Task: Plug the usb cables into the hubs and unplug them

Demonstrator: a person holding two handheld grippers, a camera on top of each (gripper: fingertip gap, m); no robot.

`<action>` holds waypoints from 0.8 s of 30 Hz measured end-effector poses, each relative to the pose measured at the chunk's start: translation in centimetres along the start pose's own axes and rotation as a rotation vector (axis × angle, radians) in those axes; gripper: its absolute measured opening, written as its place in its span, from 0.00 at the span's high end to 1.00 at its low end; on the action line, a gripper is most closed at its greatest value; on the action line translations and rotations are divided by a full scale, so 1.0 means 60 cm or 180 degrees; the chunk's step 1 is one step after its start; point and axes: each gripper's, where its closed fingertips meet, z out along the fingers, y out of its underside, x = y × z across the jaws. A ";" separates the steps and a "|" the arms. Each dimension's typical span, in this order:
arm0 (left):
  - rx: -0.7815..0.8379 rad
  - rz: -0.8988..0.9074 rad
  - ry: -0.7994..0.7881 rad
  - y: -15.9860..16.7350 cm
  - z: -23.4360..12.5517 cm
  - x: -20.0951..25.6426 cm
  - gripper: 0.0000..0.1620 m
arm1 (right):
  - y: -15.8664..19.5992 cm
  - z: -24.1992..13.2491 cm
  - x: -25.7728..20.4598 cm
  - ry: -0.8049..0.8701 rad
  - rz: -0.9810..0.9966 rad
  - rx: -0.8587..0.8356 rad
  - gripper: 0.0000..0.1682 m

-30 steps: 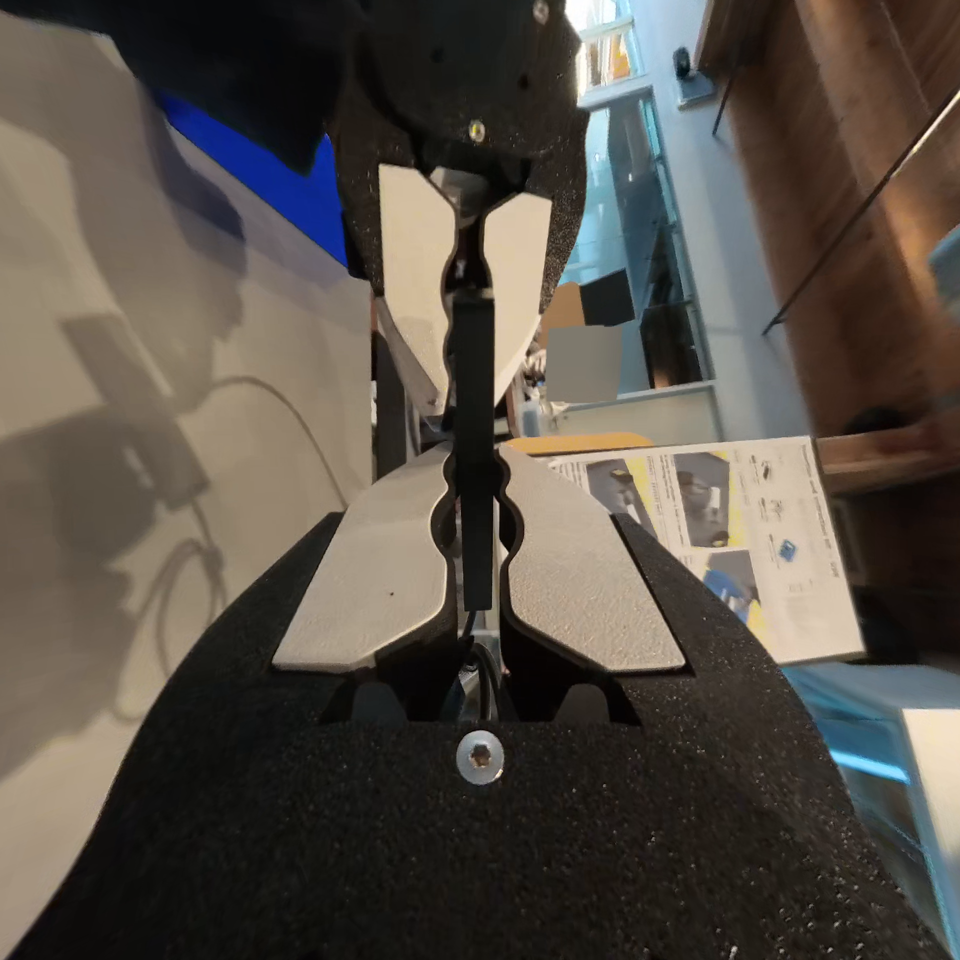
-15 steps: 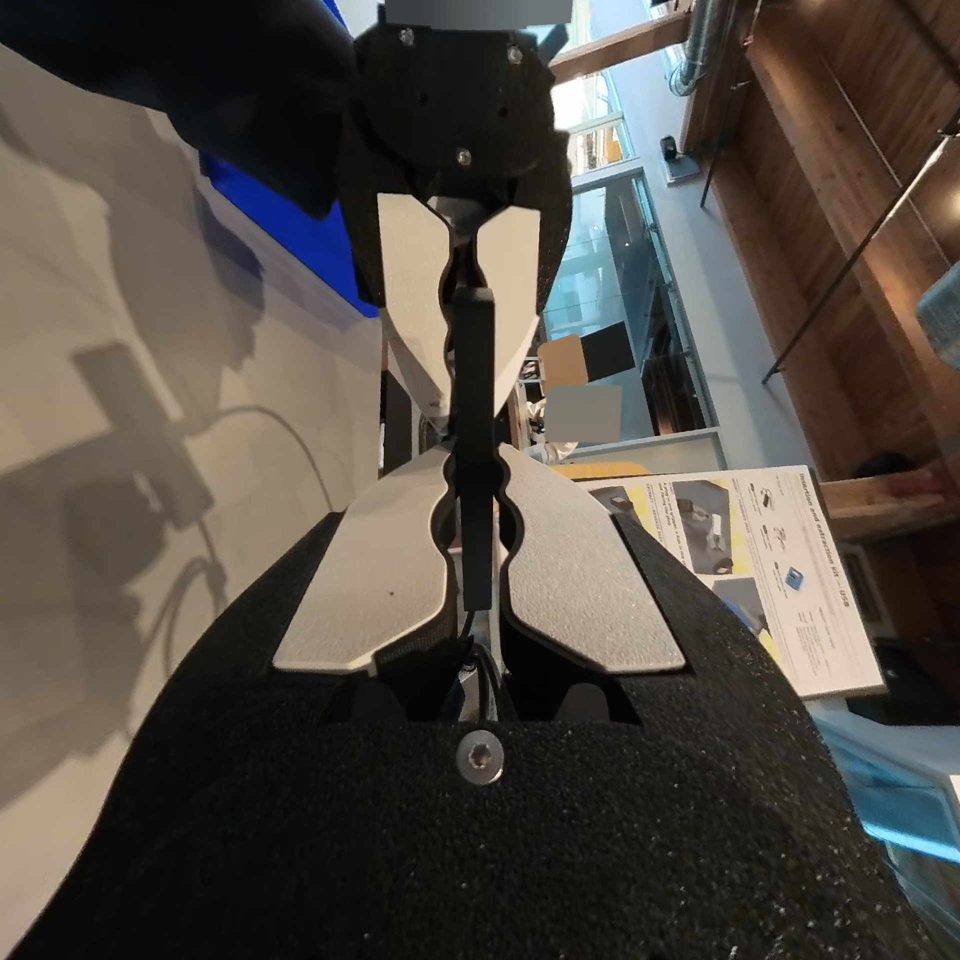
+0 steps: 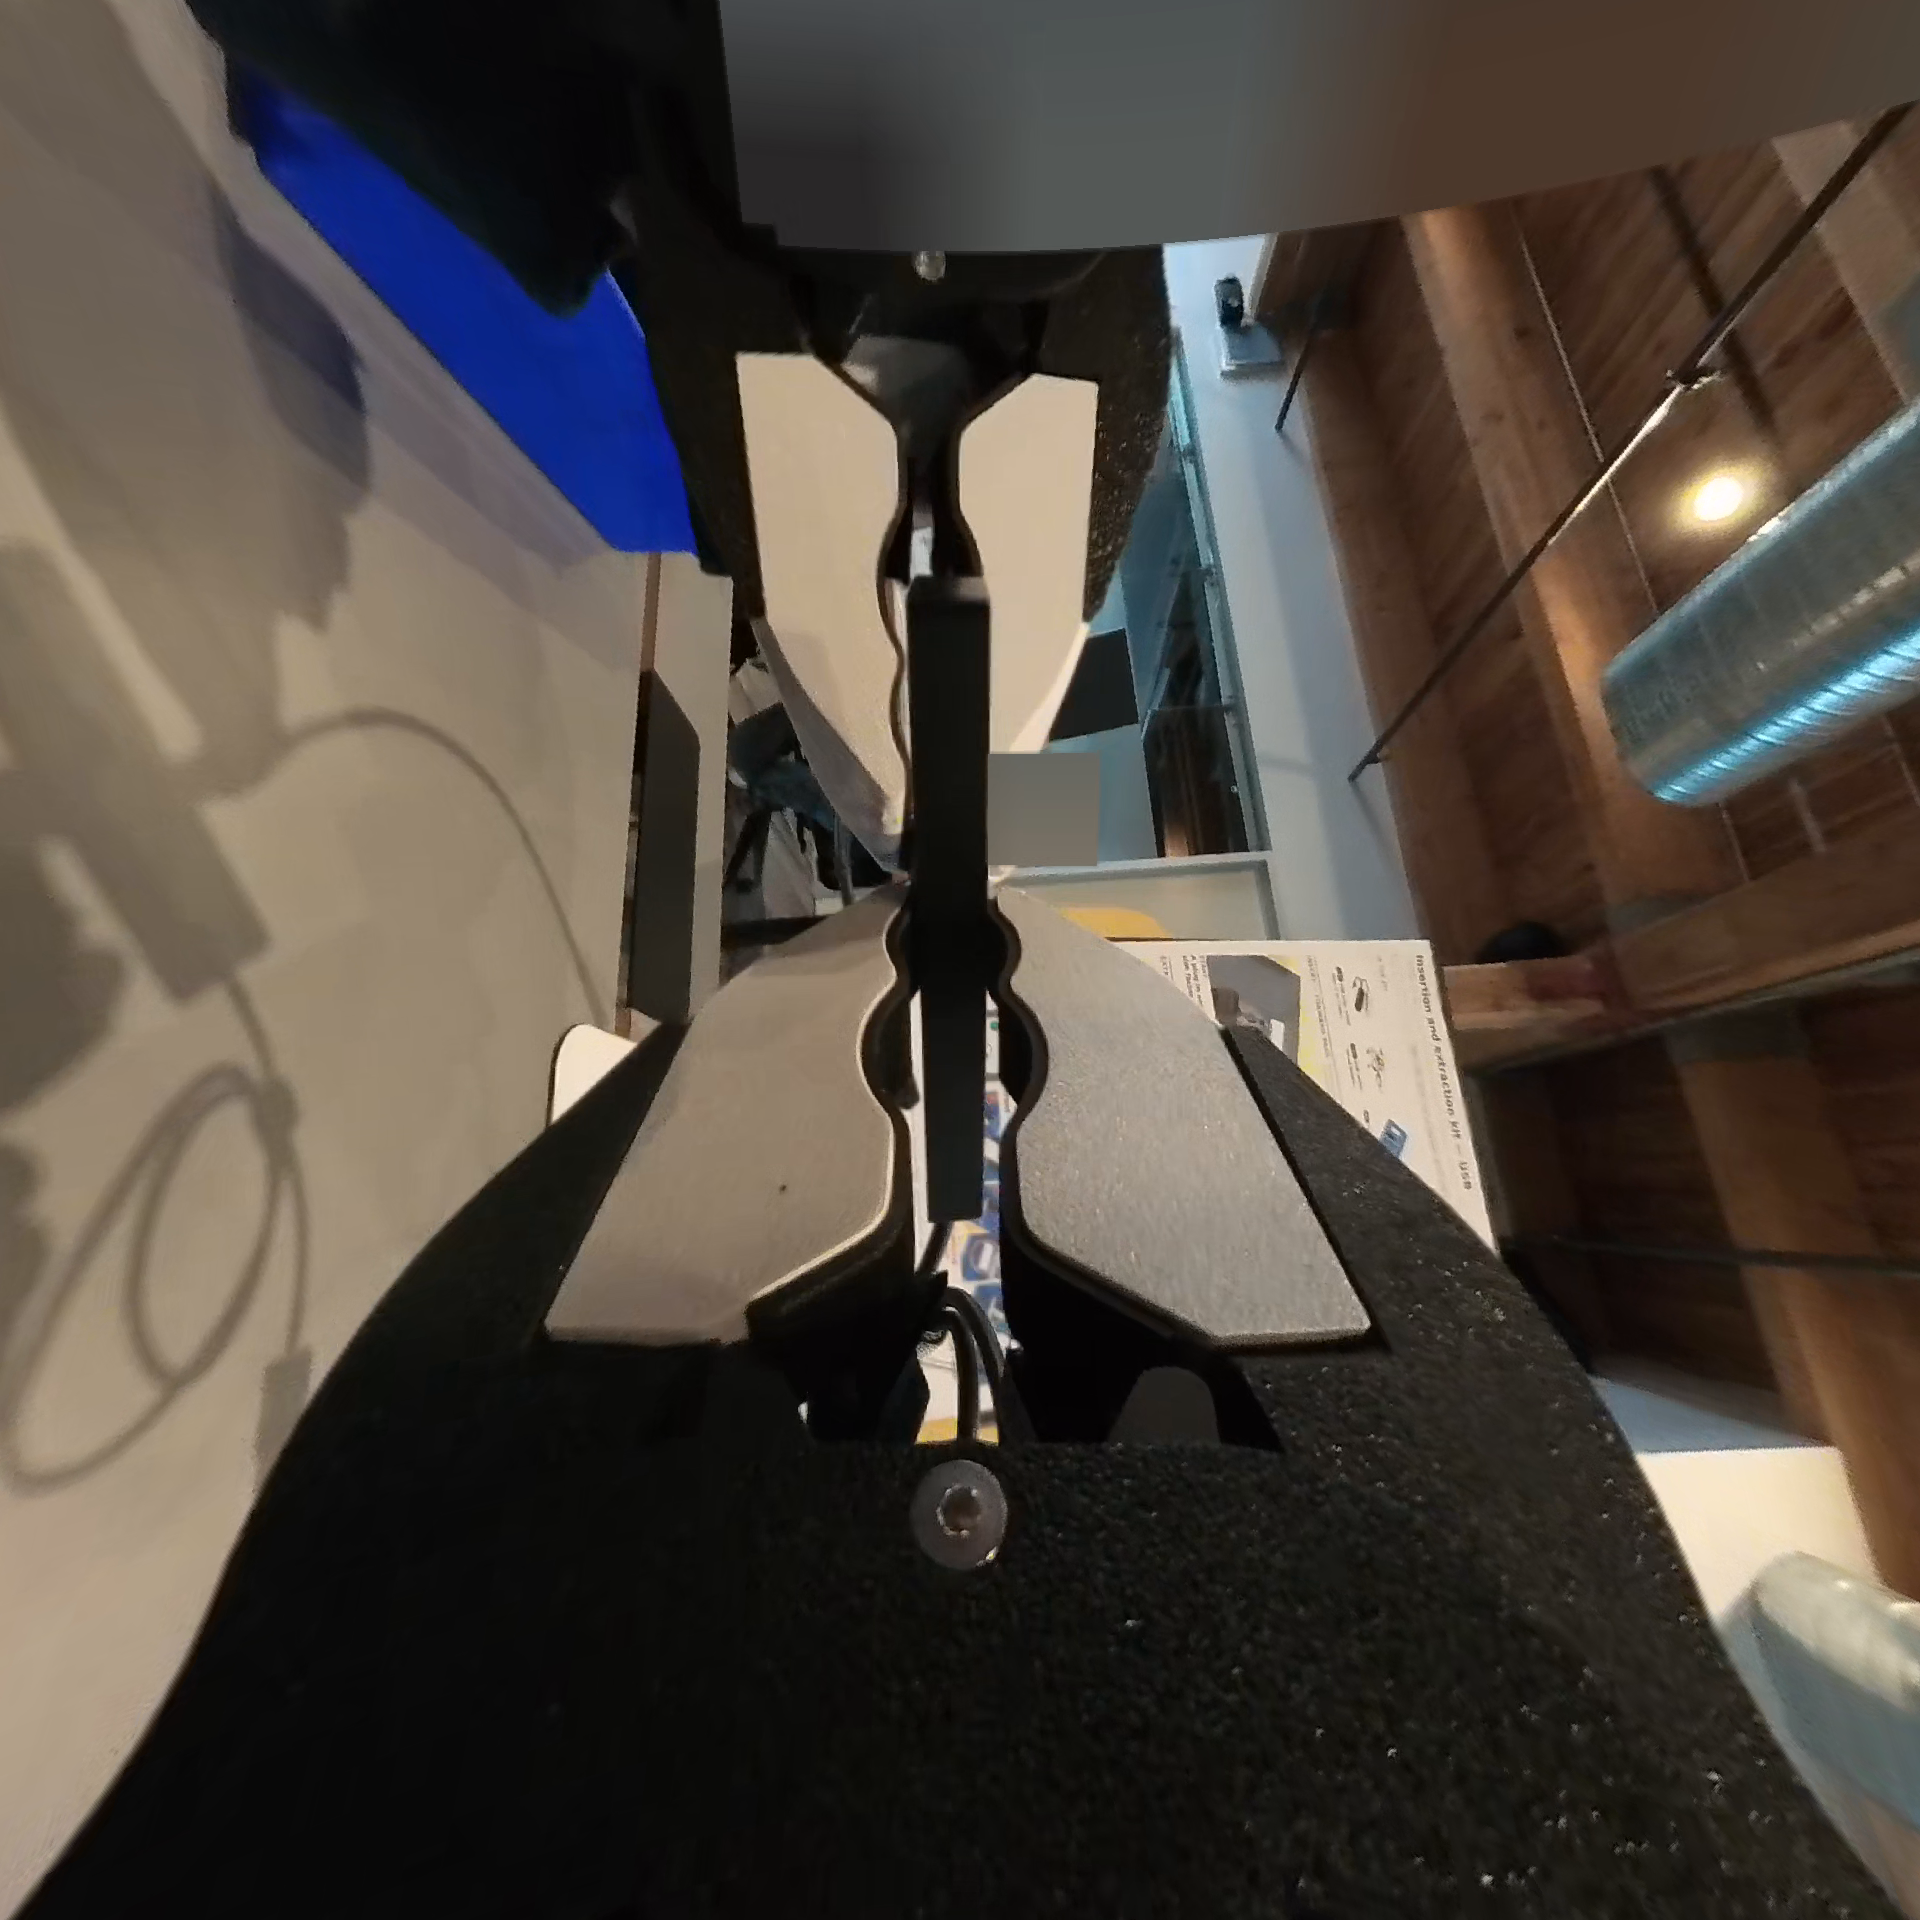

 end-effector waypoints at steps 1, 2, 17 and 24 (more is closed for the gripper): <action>-0.0034 0.0034 0.0003 0.002 0.001 0.001 0.95 | 0.000 0.001 0.000 0.0002 -0.0007 -0.0012 0.94; -0.0056 0.0068 -0.0005 0.002 0.001 0.002 0.95 | 0.000 0.002 -0.001 -0.0002 -0.0014 -0.0018 0.94; -0.0054 0.0521 -0.0342 -0.016 -0.010 -0.016 0.95 | -0.015 -0.013 0.025 0.0788 -0.0808 0.0011 0.93; 0.0070 0.0675 -0.0564 -0.031 -0.022 -0.029 0.95 | -0.025 -0.020 0.032 0.0964 -0.0791 0.0144 0.93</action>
